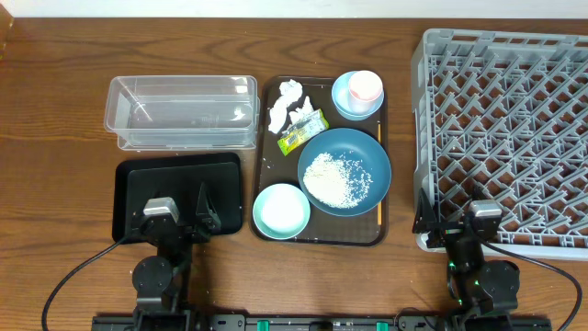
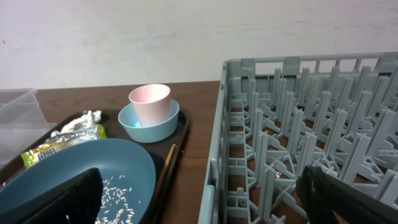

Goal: Sort waste into correct bins and load items into the dishwasher rack

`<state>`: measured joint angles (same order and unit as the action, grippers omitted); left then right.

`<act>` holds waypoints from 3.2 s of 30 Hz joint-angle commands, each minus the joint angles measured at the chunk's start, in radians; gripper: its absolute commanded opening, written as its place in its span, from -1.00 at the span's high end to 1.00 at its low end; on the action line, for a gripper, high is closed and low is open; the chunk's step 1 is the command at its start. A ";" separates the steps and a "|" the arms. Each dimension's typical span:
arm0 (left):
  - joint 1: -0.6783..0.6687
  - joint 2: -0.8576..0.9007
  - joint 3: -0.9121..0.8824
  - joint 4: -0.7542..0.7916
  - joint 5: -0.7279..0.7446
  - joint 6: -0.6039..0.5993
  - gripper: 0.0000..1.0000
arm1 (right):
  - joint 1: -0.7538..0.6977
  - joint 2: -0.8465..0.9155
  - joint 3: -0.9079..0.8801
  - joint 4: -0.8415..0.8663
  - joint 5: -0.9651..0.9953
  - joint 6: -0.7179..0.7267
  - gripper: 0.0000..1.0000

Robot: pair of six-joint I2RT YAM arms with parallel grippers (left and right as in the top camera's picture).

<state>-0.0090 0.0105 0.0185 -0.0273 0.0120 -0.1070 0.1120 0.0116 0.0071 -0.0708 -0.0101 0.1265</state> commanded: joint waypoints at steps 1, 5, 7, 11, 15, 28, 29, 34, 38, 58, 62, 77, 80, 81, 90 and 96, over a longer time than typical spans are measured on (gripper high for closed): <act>0.004 0.000 -0.014 -0.046 -0.027 0.010 -0.89 | 0.007 -0.003 -0.002 -0.004 0.006 0.015 -0.99; 0.004 0.000 -0.014 -0.046 -0.027 0.010 -0.89 | 0.007 -0.003 -0.002 -0.005 0.006 0.015 -0.98; 0.004 0.000 -0.014 -0.046 -0.027 0.010 -0.89 | 0.007 -0.003 -0.002 -0.004 0.006 0.015 -0.98; 0.004 0.000 -0.014 -0.046 -0.027 0.010 -0.89 | 0.007 -0.003 -0.002 -0.005 0.006 0.015 -0.98; 0.004 0.000 -0.014 -0.046 -0.027 0.010 -0.89 | 0.007 -0.003 -0.002 -0.004 0.006 0.015 -0.98; 0.004 0.000 -0.014 -0.046 -0.027 0.010 -0.89 | 0.007 -0.003 -0.002 -0.005 0.006 0.015 -0.99; 0.004 0.000 -0.014 -0.046 -0.027 0.010 -0.89 | 0.007 -0.003 -0.002 -0.005 0.006 0.015 -0.98; 0.004 0.000 -0.014 -0.046 -0.027 0.010 -0.89 | 0.007 -0.003 -0.002 -0.005 0.006 0.015 -0.98; 0.004 0.000 -0.014 -0.046 -0.027 0.010 -0.89 | 0.007 -0.003 -0.002 -0.005 0.006 0.015 -0.99; 0.004 0.000 -0.014 -0.046 -0.027 0.010 -0.89 | 0.007 -0.003 -0.002 -0.005 0.006 0.015 -0.98; 0.004 0.000 -0.014 -0.046 -0.027 0.010 -0.89 | 0.007 -0.003 -0.002 -0.005 0.006 0.015 -0.98; 0.003 0.000 -0.014 0.021 0.458 -0.496 -0.89 | 0.007 -0.003 -0.002 -0.005 0.006 0.015 -0.98; 0.003 0.000 -0.011 0.079 0.508 -0.526 -0.89 | 0.007 -0.003 -0.002 -0.005 0.006 0.015 -0.99; 0.003 0.000 -0.008 0.109 0.527 -0.524 -0.89 | 0.007 -0.003 -0.002 -0.005 0.006 0.015 -0.98; 0.004 0.022 0.182 0.109 0.535 -0.387 -0.89 | 0.007 -0.003 -0.002 -0.005 0.006 0.015 -0.98; 0.004 0.241 0.493 -0.302 0.378 -0.205 -0.89 | 0.007 -0.003 -0.002 -0.005 0.006 0.015 -0.99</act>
<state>-0.0082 0.1406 0.3805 -0.2199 0.4805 -0.4465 0.1120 0.0120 0.0071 -0.0708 -0.0101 0.1265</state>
